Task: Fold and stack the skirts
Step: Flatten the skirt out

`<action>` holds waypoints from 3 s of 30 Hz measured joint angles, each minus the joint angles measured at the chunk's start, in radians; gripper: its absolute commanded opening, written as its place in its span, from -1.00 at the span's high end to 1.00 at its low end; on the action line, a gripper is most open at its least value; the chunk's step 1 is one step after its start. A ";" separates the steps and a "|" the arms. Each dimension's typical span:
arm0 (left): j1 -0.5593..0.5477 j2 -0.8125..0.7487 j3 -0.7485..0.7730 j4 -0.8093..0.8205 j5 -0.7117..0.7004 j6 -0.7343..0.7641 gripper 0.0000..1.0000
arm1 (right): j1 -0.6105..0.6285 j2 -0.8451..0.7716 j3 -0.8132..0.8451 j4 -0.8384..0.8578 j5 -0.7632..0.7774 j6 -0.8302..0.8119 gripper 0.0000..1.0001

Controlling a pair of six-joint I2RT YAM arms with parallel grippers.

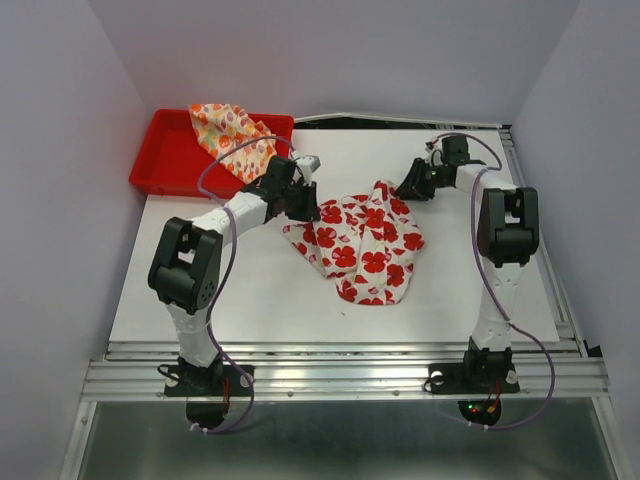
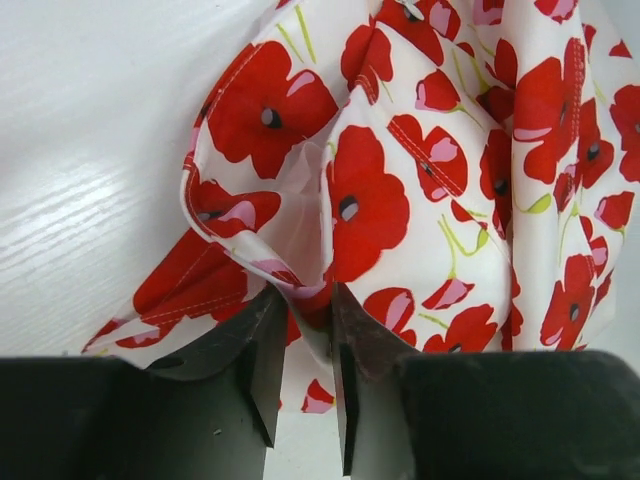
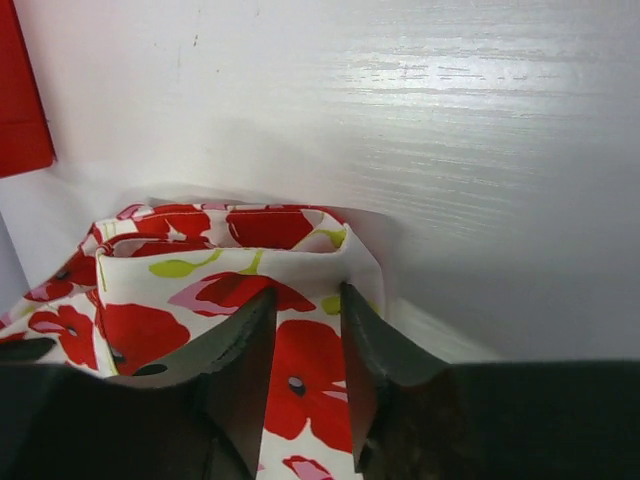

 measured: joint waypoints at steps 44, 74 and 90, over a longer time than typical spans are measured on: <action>0.055 -0.033 0.070 -0.069 0.016 0.129 1.00 | 0.080 0.015 0.024 0.092 0.156 -0.063 -0.29; 0.057 -0.177 0.168 -0.116 -0.064 0.209 1.00 | 0.097 -0.585 -0.100 0.054 0.352 -0.301 0.99; 0.051 -0.718 -0.029 0.089 -0.059 0.324 1.00 | 0.085 -1.047 -0.228 0.036 0.549 -0.449 0.99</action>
